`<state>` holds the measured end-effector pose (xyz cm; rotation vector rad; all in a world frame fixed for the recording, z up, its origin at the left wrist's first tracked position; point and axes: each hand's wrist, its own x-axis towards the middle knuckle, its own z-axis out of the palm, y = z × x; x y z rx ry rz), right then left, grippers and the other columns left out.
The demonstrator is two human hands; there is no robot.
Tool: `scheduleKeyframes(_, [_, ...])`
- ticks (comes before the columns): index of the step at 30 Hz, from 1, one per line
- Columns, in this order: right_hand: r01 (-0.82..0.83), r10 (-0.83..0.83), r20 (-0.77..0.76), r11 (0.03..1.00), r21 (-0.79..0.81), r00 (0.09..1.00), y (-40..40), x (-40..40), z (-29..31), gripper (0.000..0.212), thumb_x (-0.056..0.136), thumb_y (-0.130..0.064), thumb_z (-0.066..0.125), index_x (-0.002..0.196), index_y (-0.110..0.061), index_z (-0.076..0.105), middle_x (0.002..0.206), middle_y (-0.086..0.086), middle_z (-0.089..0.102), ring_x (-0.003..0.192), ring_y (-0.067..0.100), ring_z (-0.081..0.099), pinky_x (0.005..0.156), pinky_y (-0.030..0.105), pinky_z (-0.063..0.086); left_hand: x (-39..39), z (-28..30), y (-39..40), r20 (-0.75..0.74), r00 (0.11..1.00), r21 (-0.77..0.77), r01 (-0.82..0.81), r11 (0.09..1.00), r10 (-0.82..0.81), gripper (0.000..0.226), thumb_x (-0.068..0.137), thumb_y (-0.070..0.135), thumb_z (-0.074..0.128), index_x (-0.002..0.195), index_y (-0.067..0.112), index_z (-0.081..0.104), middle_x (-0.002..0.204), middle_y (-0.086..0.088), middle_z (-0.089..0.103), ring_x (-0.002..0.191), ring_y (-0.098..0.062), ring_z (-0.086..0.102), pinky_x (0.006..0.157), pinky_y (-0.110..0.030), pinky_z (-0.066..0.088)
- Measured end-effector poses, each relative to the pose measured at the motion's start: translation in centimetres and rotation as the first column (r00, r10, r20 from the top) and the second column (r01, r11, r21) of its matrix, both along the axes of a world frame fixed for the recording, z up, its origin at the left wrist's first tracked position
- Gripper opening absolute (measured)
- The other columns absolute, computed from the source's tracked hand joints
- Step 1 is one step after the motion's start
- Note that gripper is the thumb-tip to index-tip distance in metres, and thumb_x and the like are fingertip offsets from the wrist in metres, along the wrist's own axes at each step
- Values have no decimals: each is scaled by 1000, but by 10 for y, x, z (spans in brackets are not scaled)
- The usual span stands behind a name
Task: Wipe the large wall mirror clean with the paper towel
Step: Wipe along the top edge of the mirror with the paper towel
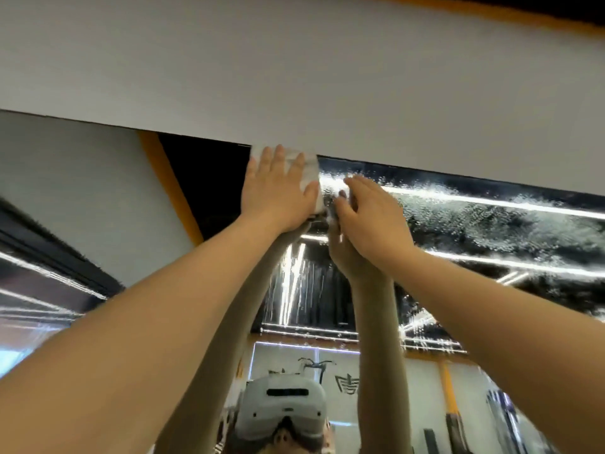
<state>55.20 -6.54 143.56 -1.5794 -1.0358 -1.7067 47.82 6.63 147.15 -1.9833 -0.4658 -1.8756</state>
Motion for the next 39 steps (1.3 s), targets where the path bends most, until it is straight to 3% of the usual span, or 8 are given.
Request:
scheduleKeyframes(4, [131,-131,-3,988,84,991,-53,21,4,46,103,-27,36,147,-15,37,155,2,33,146,17,20,119,41,3,-2,-7,0,-37,999,-11,-17,1000,17,60,103,48,18,156,24,2,163,-9,-4,150,-26,-5,120,-43,-1])
scheduleKeyframes(8, [240,-236,-79,969,50,969,-113,60,11,55,102,-34,35,152,-12,25,161,5,20,148,19,13,119,46,4,3,-10,-1,12,999,-31,-43,999,43,59,103,44,22,156,24,7,163,-8,2,150,-26,0,120,-44,4])
scheduleKeyframes(11, [217,-216,-140,976,-11,966,-132,89,3,61,101,-44,33,153,-13,21,162,5,15,149,20,11,121,49,6,7,-12,-4,38,999,-87,-35,996,38,58,103,42,25,156,24,10,163,-7,3,150,-25,2,120,-44,5])
scheduleKeyframes(15, [168,-169,-108,986,-16,980,-137,112,-2,65,102,-49,27,156,-17,10,163,0,5,150,17,2,121,46,0,11,-14,-10,61,997,-118,-29,993,36,56,103,39,28,155,24,14,163,-8,6,149,-27,5,120,-45,7])
scheduleKeyframes(25, [152,-151,-88,988,-3,985,-138,115,0,66,102,-50,24,156,-15,11,163,2,4,150,18,1,121,45,1,26,-9,-38,116,992,-149,-22,989,39,55,104,37,23,156,23,11,163,-8,7,149,-25,6,120,-47,8])
scheduleKeyframes(29, [151,-151,-88,988,4,985,-136,114,2,65,101,-49,25,156,-16,12,163,2,6,150,18,2,120,46,1,55,2,-79,33,995,-76,-91,993,94,56,104,40,21,156,25,6,163,-8,3,149,-26,2,120,-49,7])
scheduleKeyframes(33, [153,-152,-85,988,7,985,-136,115,3,64,102,-49,25,156,-16,13,163,1,6,150,17,2,120,45,1,68,2,-97,-49,998,11,-49,999,50,56,104,45,18,155,30,1,163,-5,-5,150,-25,-5,119,-46,0])
scheduleKeyframes(39, [162,-162,-94,987,-4,982,-137,116,3,64,102,-50,23,156,-16,12,163,0,5,150,17,1,120,44,1,17,14,-25,11,999,-187,-48,981,51,53,105,37,19,156,26,6,163,-8,-2,149,-27,0,119,-45,5])
